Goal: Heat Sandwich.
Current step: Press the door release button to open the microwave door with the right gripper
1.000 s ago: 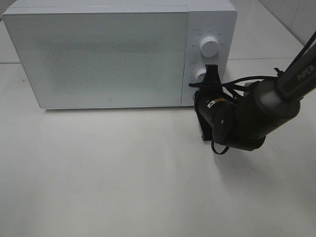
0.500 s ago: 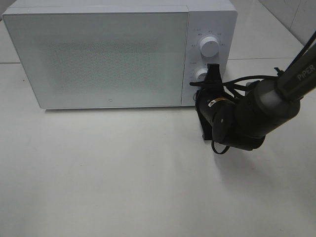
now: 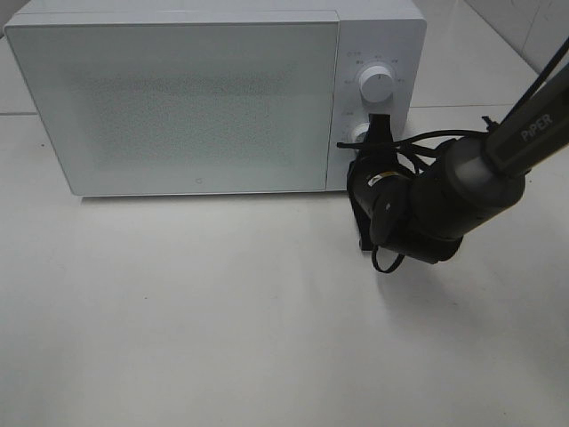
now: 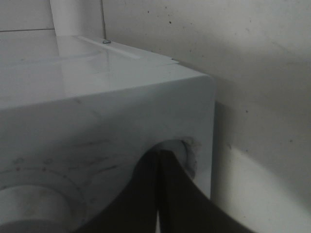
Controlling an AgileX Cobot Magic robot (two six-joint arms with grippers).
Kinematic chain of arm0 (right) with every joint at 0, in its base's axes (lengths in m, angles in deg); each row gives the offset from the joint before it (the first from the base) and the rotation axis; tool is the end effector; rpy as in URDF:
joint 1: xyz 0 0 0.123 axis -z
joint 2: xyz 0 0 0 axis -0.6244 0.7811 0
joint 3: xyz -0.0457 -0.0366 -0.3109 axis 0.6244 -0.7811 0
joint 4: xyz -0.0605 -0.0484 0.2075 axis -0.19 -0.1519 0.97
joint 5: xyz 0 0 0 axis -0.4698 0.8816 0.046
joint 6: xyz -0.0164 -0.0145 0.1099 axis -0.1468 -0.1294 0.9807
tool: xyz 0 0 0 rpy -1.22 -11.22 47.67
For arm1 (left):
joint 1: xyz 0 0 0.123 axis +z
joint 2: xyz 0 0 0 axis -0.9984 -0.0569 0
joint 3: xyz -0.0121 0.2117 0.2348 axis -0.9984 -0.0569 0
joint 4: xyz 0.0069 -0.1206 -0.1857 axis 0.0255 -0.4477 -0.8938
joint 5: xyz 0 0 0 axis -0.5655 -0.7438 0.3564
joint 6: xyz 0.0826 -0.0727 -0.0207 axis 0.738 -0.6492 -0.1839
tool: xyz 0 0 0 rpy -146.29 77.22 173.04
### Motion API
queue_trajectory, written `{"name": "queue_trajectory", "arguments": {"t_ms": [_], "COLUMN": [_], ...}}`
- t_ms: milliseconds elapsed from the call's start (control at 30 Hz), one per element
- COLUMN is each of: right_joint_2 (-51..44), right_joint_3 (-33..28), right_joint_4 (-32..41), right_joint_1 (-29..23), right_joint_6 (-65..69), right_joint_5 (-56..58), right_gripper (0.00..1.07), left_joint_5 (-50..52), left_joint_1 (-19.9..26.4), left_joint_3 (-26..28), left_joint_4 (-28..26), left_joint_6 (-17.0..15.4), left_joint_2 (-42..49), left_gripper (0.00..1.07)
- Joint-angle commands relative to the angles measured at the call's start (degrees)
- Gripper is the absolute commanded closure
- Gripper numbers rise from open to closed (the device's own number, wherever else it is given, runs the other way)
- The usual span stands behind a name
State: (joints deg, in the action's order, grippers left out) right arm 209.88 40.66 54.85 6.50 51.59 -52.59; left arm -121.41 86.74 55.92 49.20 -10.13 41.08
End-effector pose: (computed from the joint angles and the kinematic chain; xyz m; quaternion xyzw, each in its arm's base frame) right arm 0.3761 0.1661 0.1342 0.5917 0.5724 0.3913 0.4112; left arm -0.0441 -0.0058 0.2540 0.0301 0.8474 -0.0117 0.5300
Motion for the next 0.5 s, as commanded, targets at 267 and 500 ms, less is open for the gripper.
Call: {"name": "queue_trajectory", "arguments": {"t_ms": [267, 500], "right_joint_2": [0.6, 0.6], "right_joint_3": [8.7, 8.7], "right_joint_4": [-5.4, -5.2], "right_joint_1": [1.5, 1.5], "right_joint_6": [-4.0, -4.8], "right_joint_5": [-15.4, -13.3], "right_gripper": [1.06, 1.07], "left_joint_5": [0.3, 0.3], "left_joint_1": [-0.2, -0.2], "left_joint_3": [-0.1, -0.1], "left_joint_4": [0.2, 0.2], "left_joint_6": [-0.4, -0.4], "left_joint_2": [1.1, 1.1], "left_gripper": [0.1, 0.1]}}
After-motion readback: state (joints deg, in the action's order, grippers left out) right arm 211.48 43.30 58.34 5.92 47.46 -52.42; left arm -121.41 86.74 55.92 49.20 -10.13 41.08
